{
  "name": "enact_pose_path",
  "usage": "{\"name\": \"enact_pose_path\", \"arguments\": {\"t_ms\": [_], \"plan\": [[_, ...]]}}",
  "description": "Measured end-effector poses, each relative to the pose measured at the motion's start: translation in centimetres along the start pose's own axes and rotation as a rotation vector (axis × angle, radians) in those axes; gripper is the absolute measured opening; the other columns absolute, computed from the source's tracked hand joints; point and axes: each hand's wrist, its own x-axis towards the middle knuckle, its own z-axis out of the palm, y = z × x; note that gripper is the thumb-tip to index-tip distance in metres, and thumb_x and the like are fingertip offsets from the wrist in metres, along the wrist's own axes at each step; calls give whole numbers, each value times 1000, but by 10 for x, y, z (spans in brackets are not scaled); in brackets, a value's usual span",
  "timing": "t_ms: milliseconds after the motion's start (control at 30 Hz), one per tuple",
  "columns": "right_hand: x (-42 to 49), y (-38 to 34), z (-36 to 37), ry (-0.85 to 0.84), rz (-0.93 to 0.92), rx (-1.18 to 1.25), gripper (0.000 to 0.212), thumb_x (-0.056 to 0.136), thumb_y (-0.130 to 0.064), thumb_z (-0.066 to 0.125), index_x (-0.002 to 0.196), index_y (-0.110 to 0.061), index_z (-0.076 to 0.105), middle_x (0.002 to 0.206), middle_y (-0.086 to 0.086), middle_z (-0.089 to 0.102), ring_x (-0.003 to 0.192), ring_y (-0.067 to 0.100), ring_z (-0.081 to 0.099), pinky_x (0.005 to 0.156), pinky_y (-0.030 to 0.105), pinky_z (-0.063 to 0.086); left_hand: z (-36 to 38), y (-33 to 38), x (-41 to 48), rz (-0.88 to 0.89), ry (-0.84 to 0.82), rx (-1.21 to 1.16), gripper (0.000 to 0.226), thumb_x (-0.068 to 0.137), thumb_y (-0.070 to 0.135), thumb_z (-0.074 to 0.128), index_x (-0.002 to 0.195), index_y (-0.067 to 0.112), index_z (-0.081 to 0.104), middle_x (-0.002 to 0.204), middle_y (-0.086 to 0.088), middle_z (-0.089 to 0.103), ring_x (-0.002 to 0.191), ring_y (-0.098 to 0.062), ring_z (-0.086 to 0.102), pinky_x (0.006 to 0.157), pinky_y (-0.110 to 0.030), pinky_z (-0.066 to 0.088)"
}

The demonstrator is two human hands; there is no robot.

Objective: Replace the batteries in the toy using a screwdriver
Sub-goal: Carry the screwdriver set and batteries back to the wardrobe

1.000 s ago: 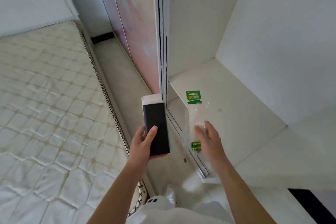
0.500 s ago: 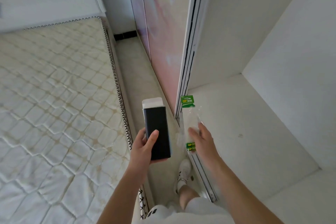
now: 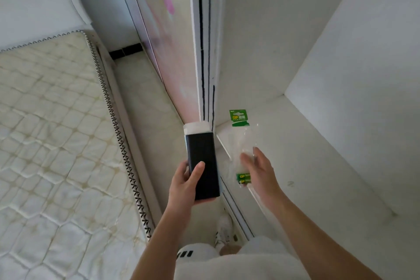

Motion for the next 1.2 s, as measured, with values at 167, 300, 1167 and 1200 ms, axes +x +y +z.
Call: {"name": "enact_pose_path", "arguments": {"t_ms": [167,300,1167,1200], "plan": [[2,-3,-29,153,-27,-28,28,101,-26,55,85,-7,42,76,5,46,62,11,52,54,26,46,37,7,20,-47,-78,81,29,88,36,67,115,27,62,104,-4,74,90,-27,75,69,-52,62],[-6,7,-55,279,-9,53,27,101,-23,55,79,-15,43,68,-11,50,58,4,50,49,24,45,65,8,36,-83,-169,156,35,85,37,68,118,27,63,106,-5,74,91,-28,75,71,-55,61],[-49,80,-96,965,224,333,26,103,-22,52,108,3,48,89,12,55,66,10,60,50,25,54,158,-23,127,-280,-688,602,22,94,23,64,116,21,61,102,0,76,91,-26,75,75,-55,61],[-46,87,-99,967,229,338,26,103,-21,51,107,4,48,88,12,54,63,5,60,50,24,55,162,-30,131,-288,-682,613,24,94,23,64,118,19,61,104,-2,75,92,-27,75,75,-56,61]]}}
